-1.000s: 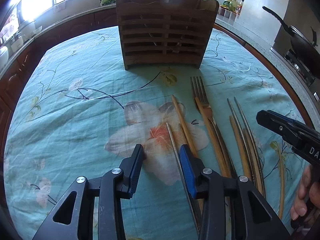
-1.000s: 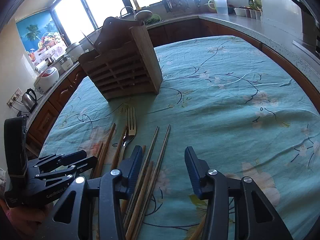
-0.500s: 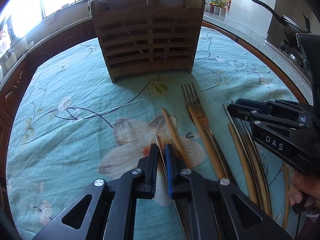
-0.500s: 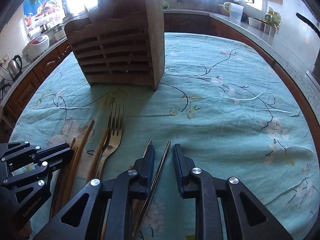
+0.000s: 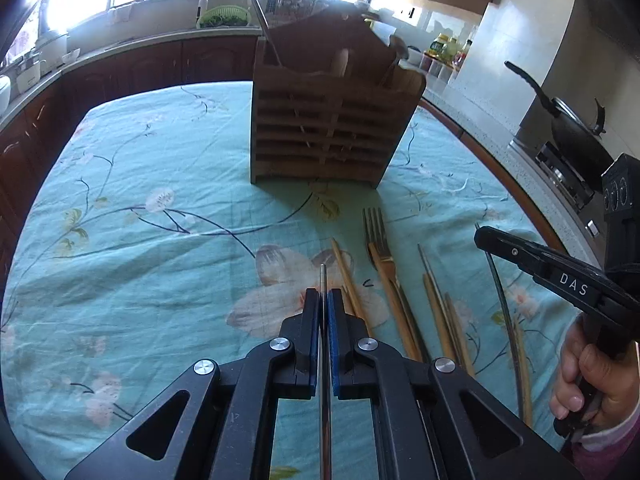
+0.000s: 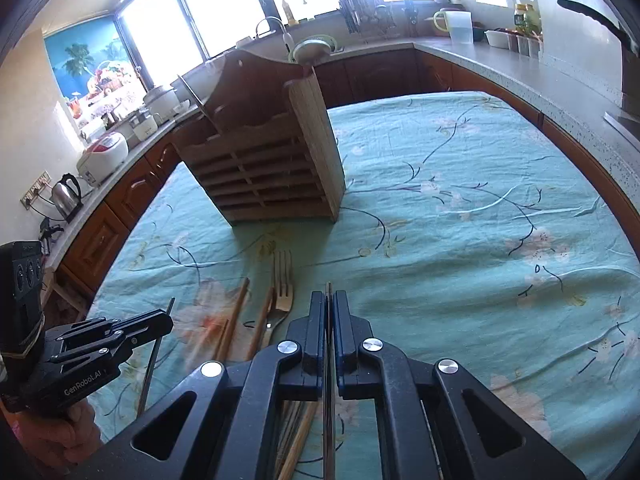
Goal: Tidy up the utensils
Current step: 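Grasp a metal chopstick with the left tool while the right tool grasps a thin stick, then lift and carry both held sticks over the wooden holder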
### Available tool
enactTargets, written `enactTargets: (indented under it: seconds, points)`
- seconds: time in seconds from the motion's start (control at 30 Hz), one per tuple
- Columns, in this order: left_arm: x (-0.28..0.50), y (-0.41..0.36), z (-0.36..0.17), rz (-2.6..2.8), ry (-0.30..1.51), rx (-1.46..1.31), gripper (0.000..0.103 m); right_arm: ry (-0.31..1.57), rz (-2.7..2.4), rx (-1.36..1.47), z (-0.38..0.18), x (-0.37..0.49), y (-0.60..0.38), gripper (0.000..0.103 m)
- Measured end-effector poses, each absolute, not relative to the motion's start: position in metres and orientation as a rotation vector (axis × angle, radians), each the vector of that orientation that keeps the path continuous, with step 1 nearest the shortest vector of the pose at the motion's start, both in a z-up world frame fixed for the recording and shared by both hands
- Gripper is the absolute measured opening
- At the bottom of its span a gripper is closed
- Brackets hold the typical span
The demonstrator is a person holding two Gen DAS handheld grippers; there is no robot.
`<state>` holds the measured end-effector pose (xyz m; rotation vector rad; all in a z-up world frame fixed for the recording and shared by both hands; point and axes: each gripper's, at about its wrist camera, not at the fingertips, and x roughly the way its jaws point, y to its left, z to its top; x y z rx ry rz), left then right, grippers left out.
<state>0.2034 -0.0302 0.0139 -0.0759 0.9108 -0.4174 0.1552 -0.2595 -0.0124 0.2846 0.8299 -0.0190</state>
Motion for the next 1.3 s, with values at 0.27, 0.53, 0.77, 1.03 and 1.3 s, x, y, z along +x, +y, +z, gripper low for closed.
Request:
enactTargets:
  seconds: [0.27,0.53,0.77,1.03,1.3]
  points:
    - [0.162,0.003,0.079,-0.442,0.761,-0.123,0.002,0.693,0.013,0.288,0.043,0.131,-0.25,0.004]
    - [0.127,0.03,0.12,-0.451,0.639,-0.149,0.002,0.553,0.023,0.273,0.098,0.109,-0.252,0.004]
    - [0.115,0.04,0.128,-0.439,0.601,-0.163,0.002,0.504,0.02,0.271,0.113,0.108,-0.254,0.004]
    - [0.129,0.039,0.123,-0.426,0.601,-0.176,0.002,0.486,0.022,0.273,0.116,0.109,-0.256,0.004]
    - [0.146,0.038,0.127,-0.427,0.58,-0.195,0.002,0.461,0.023,0.284,0.12,0.118,-0.26,0.004]
